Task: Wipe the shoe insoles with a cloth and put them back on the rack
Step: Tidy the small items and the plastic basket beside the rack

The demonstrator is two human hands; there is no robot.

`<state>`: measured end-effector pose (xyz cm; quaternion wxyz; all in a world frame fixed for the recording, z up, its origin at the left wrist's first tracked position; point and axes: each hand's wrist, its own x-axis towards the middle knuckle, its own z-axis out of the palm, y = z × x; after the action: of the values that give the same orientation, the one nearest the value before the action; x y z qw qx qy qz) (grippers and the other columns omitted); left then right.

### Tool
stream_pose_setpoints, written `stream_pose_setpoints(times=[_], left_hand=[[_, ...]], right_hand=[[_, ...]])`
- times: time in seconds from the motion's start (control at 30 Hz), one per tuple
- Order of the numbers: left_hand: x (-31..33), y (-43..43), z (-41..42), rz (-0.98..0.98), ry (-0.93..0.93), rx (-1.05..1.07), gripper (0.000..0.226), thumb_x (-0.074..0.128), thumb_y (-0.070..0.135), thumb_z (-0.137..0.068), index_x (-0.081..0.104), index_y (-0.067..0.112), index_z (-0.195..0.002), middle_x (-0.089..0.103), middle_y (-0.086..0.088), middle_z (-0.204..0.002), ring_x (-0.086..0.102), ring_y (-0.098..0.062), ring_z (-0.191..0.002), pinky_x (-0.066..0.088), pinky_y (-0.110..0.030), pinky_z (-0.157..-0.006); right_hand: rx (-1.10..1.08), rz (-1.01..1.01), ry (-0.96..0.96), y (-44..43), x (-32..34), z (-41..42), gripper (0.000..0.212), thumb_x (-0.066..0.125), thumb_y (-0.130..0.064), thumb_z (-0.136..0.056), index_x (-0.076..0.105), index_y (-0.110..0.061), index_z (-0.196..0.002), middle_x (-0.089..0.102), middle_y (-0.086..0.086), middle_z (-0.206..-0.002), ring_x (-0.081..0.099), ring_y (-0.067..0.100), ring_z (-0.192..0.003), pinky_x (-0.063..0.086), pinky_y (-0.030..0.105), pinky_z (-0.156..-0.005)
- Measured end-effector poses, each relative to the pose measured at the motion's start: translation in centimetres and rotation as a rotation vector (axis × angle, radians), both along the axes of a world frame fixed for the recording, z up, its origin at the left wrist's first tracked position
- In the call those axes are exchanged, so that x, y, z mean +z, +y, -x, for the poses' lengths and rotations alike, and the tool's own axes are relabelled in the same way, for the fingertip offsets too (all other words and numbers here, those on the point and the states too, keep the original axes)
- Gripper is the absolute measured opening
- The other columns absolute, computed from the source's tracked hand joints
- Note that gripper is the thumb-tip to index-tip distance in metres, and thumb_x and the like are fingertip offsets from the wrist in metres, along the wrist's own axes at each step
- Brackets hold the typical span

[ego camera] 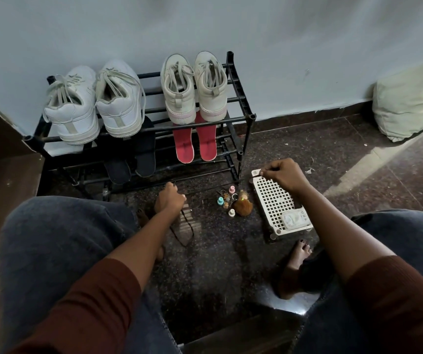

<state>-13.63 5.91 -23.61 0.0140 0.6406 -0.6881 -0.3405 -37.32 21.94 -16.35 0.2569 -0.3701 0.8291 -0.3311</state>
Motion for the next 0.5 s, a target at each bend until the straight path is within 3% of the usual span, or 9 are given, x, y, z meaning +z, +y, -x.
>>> stream_pose_setpoints(times=[0.17, 0.27, 0.5], left_hand=[[-0.4, -0.8, -1.2, -0.005, 0.003, 0.058, 0.04, 0.063, 0.017, -0.088, 0.048, 0.008, -0.124, 0.053, -0.012, -0.133, 0.052, -0.032, -0.119, 0.043, -0.036, -0.092], [-0.9, -1.2, -1.9, 0.003, 0.023, 0.081, 0.041, 0.065, 0.015, -0.086, 0.049, 0.006, -0.123, 0.053, -0.013, -0.133, 0.051, -0.032, -0.12, 0.043, -0.037, -0.095], [-1.0, -1.3, -3.1, 0.015, -0.011, 0.136, 0.036, 0.063, 0.014, -0.088, 0.05, 0.008, -0.121, 0.054, -0.015, -0.129, 0.053, -0.034, -0.117, 0.042, -0.036, -0.09]], right_hand=[[-0.049, -0.03, 0.061, 0.8, 0.5, 1.4, 0.009, 0.067, -0.015, -0.083, 0.073, -0.009, -0.086, 0.071, 0.011, -0.084, 0.062, 0.017, -0.077, 0.043, 0.024, -0.067], [-0.074, -0.052, 0.083, 1.7, 0.8, 2.2, 0.011, 0.067, -0.017, -0.083, 0.074, -0.009, -0.087, 0.071, 0.011, -0.083, 0.063, 0.019, -0.078, 0.045, 0.026, -0.068], [-0.108, -0.129, 0.158, 3.4, 1.2, 2.6, 0.011, 0.065, -0.018, -0.085, 0.074, -0.013, -0.09, 0.071, 0.009, -0.087, 0.059, 0.013, -0.081, 0.037, 0.021, -0.071]])
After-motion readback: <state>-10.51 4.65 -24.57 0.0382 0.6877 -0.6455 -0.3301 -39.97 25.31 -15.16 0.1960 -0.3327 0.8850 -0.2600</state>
